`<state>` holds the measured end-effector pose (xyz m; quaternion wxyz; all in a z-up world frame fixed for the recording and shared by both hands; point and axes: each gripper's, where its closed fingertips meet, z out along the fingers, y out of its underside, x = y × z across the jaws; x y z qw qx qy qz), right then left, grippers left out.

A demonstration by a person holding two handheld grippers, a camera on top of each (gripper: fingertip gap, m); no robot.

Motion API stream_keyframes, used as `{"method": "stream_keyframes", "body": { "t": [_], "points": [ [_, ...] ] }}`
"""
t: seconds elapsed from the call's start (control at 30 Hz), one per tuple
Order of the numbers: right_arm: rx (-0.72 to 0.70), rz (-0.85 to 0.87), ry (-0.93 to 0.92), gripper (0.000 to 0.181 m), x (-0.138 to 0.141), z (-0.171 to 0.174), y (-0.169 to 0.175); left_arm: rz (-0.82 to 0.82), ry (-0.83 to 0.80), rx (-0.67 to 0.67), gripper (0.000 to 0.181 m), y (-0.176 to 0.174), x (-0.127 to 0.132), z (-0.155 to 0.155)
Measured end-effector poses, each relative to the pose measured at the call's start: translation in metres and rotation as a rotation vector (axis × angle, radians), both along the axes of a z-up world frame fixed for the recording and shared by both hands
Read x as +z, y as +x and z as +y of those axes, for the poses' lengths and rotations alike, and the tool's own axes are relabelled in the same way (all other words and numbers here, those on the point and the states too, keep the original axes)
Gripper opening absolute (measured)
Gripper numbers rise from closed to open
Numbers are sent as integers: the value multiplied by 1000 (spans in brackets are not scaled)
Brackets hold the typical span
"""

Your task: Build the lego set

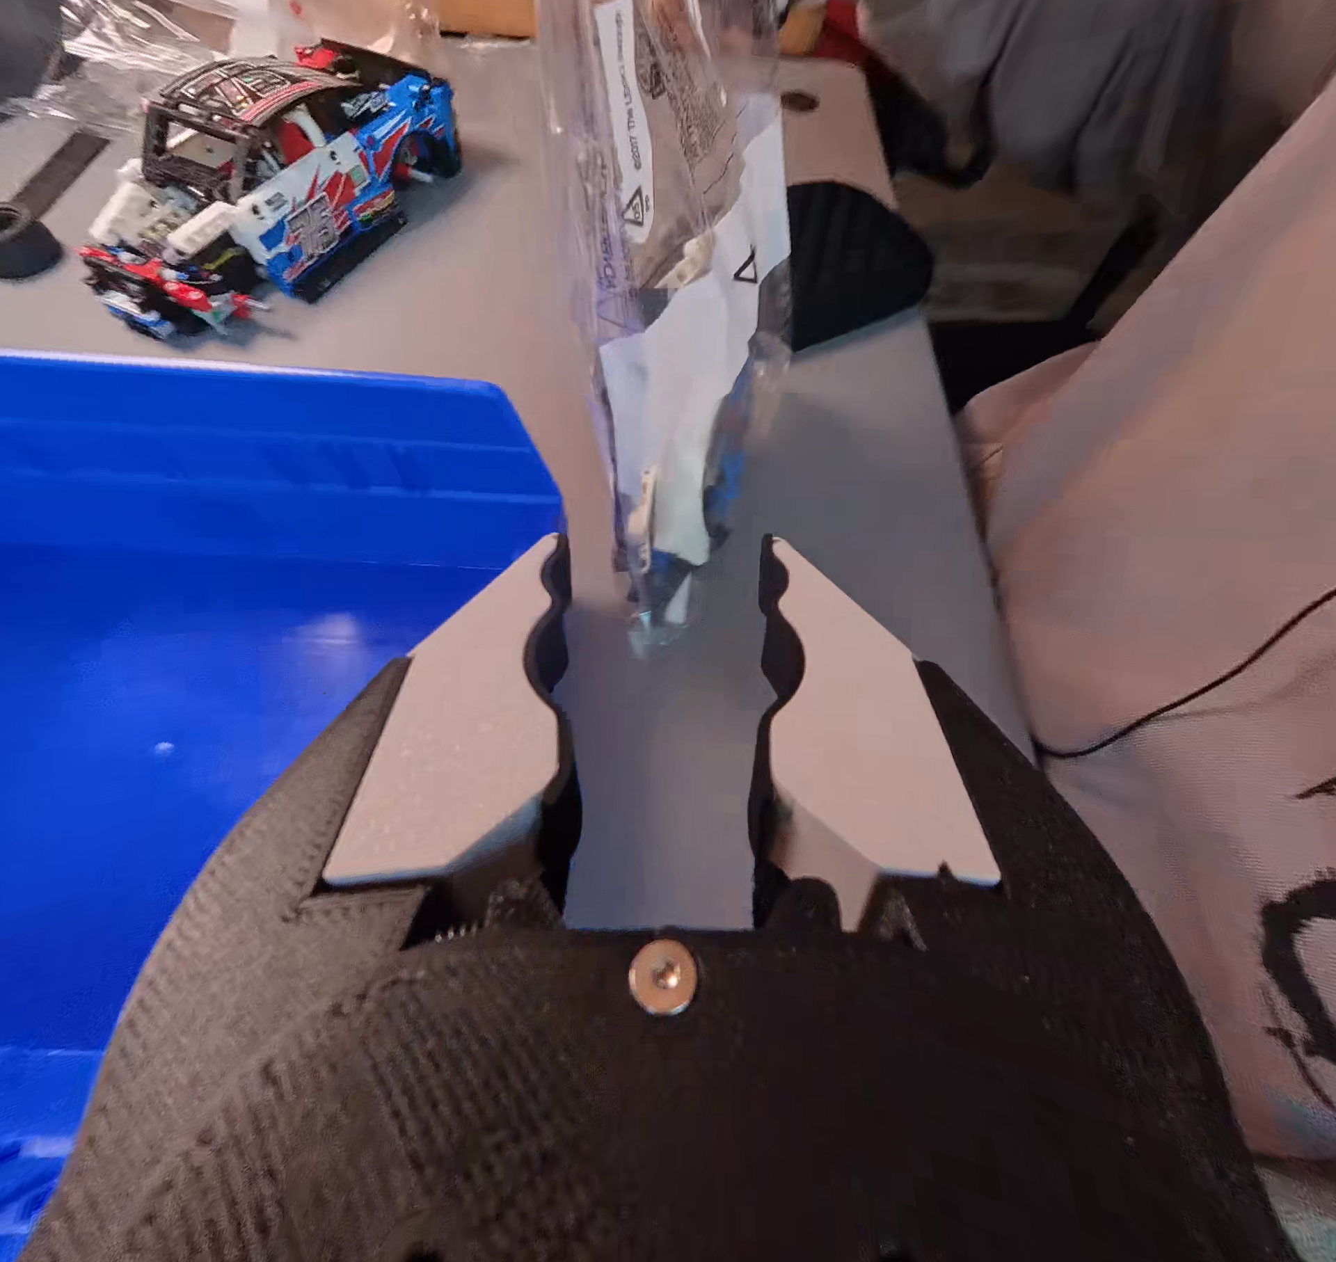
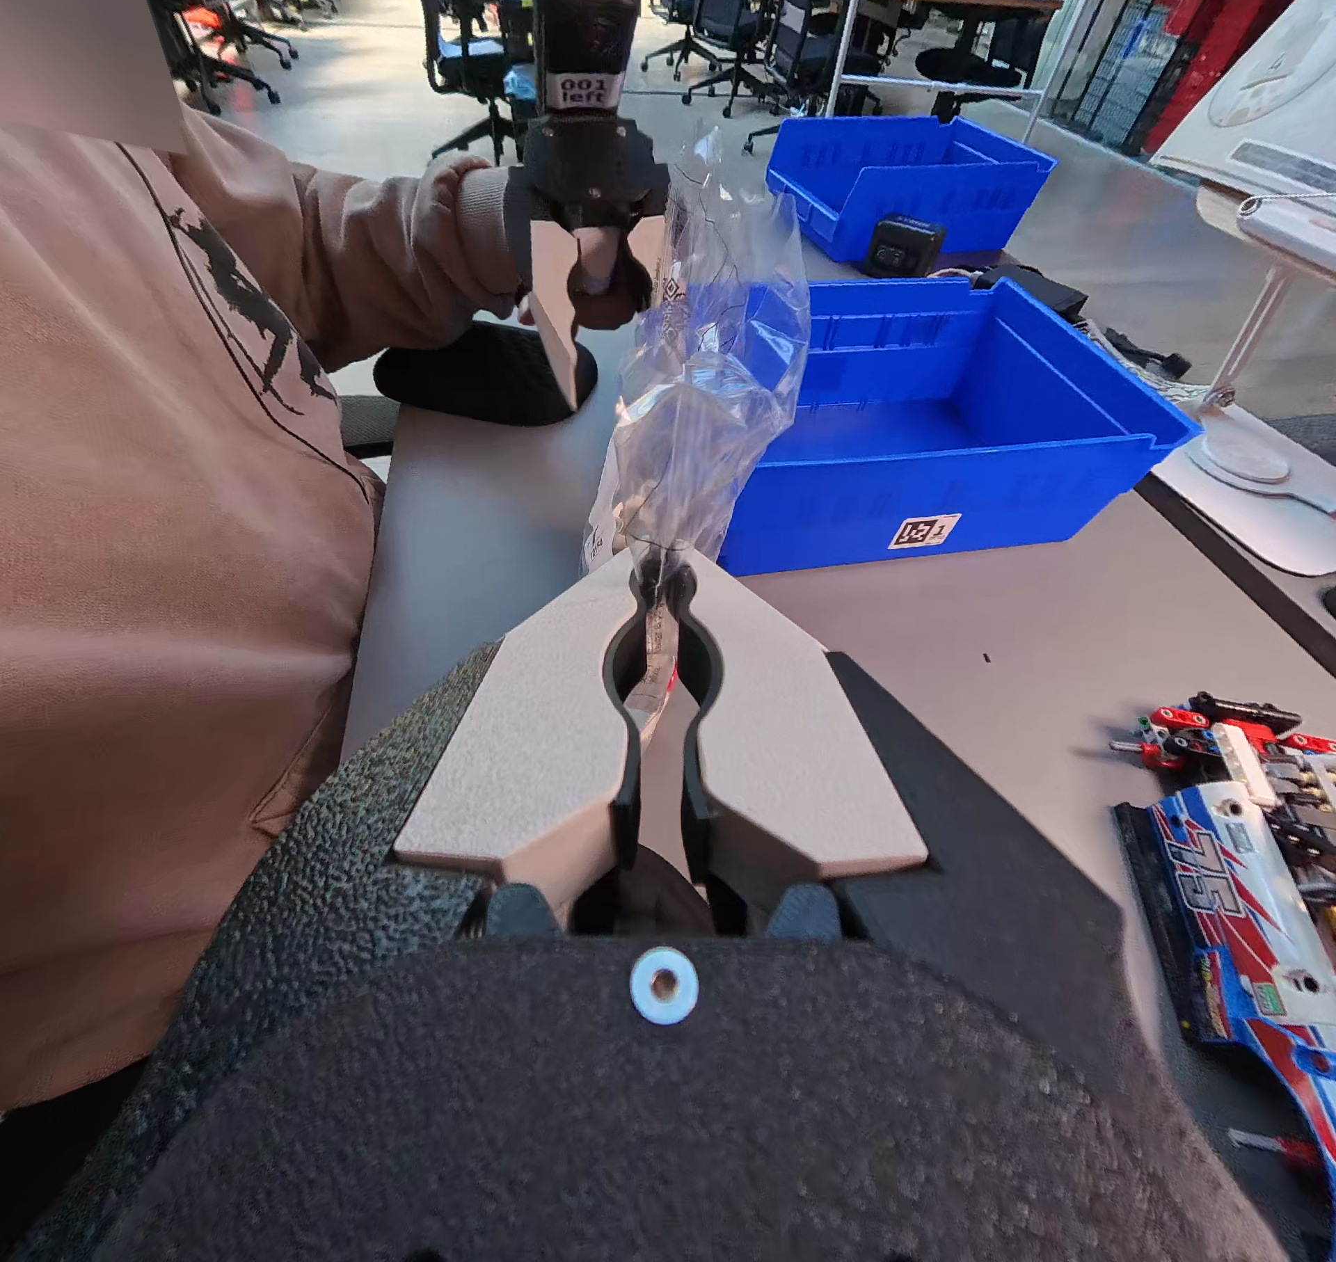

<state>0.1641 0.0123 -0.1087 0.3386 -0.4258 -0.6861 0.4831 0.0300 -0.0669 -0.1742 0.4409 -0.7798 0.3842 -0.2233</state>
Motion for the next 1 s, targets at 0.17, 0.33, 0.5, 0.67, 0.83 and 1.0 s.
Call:
{"method": "stream_keyframes", "body": {
  "t": [0.17,0.33,0.5,0.67,0.83,1.0],
  "points": [
    [67,69,-56,0,-2,-13,0,19,-123,12,67,7,-57,-16],
    [150,90,-68,0,-1,-32,-14,105,-84,32,36,20,-85,-9],
    [-13,159,-76,7,-1,-15,-43,12,-127,21,24,11,-73,-37],
    [-191,219,68,38,-16,-1,-52,-143,-85,93,24,-18,-49,-69],
    [-279,324,327,34,-27,-17,-49,-229,-19,175,24,-48,-35,-87],
    [-186,249,467,31,-62,-59,-56,-330,64,205,24,-63,-13,-93]
  ]
}}
